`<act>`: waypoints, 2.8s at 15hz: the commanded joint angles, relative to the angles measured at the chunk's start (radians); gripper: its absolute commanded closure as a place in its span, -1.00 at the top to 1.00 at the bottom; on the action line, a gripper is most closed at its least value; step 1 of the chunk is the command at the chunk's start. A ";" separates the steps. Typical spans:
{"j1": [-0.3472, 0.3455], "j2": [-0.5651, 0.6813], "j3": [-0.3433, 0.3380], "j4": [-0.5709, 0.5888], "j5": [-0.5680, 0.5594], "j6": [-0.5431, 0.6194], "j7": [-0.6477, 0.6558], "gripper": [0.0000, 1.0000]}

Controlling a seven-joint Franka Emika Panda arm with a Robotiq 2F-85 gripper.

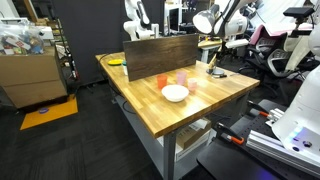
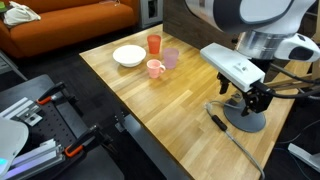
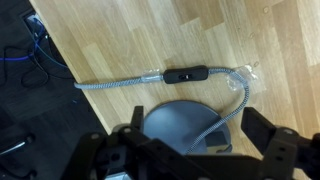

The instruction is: Turn off the reading lamp

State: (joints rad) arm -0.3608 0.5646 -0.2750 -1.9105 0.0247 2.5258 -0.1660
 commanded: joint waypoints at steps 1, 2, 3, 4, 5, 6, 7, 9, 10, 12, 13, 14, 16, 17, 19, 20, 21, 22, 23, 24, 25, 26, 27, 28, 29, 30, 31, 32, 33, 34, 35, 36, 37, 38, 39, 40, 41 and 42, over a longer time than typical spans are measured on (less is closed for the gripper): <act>-0.044 0.026 0.037 0.053 0.030 -0.042 0.000 0.46; -0.050 0.032 0.041 0.064 0.035 -0.049 -0.002 0.31; -0.053 0.038 0.043 0.073 0.039 -0.053 -0.003 0.17; -0.057 0.044 0.046 0.083 0.044 -0.057 -0.003 0.02; -0.062 0.047 0.051 0.091 0.051 -0.061 -0.006 -0.11; -0.066 0.049 0.056 0.098 0.057 -0.063 -0.008 -0.26; -0.070 0.054 0.061 0.105 0.063 -0.062 -0.008 -0.39; -0.081 0.067 0.072 0.124 0.083 -0.062 -0.009 -0.67; -0.087 0.071 0.077 0.131 0.096 -0.065 -0.009 -0.82; -0.099 0.082 0.083 0.147 0.116 -0.072 -0.008 -1.00; -0.105 0.091 0.083 0.156 0.120 -0.074 -0.006 -1.00; -0.112 0.100 0.085 0.165 0.127 -0.077 -0.006 -1.00; -0.126 0.116 0.089 0.180 0.141 -0.086 -0.006 -1.00; -0.131 0.124 0.090 0.186 0.147 -0.089 -0.005 -1.00; -0.140 0.140 0.092 0.195 0.158 -0.096 -0.006 -1.00; -0.143 0.147 0.094 0.199 0.163 -0.098 -0.006 -1.00; -0.143 0.154 0.096 0.202 0.166 -0.099 -0.005 -1.00; -0.144 0.160 0.098 0.206 0.166 -0.101 -0.004 -1.00; -0.144 0.167 0.100 0.209 0.165 -0.102 -0.003 -1.00; -0.144 0.172 0.102 0.211 0.164 -0.102 -0.003 -1.00; -0.145 0.177 0.105 0.212 0.166 -0.105 -0.004 -1.00; -0.144 0.178 0.106 0.210 0.164 -0.107 -0.004 -1.00; -0.142 0.179 0.108 0.209 0.163 -0.109 -0.005 -1.00; -0.139 0.181 0.106 0.207 0.158 -0.110 -0.004 -1.00; -0.137 0.182 0.104 0.204 0.155 -0.112 -0.002 -1.00; -0.136 0.182 0.102 0.201 0.154 -0.116 -0.001 -1.00; -0.137 0.179 0.102 0.198 0.155 -0.122 -0.002 -1.00; -0.139 0.173 0.102 0.193 0.157 -0.126 -0.004 -1.00; -0.141 0.169 0.102 0.190 0.158 -0.130 -0.006 -1.00; -0.142 0.168 0.102 0.189 0.159 -0.132 -0.005 -1.00; -0.142 0.166 0.101 0.183 0.161 -0.132 -0.001 -1.00; -0.143 0.165 0.101 0.181 0.161 -0.133 0.000 -1.00; -0.144 0.164 0.100 0.174 0.162 -0.135 0.000 -1.00; -0.146 0.163 0.100 0.170 0.162 -0.137 -0.001 -1.00; -0.148 0.162 0.099 0.166 0.163 -0.141 -0.002 -1.00; -0.150 0.162 0.100 0.163 0.165 -0.145 -0.002 -1.00; -0.151 0.161 0.099 0.158 0.165 -0.148 -0.002 -1.00; -0.153 0.160 0.099 0.153 0.167 -0.153 -0.003 -1.00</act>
State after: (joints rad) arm -0.4985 0.7419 -0.1857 -1.7408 0.1719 2.4019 -0.1661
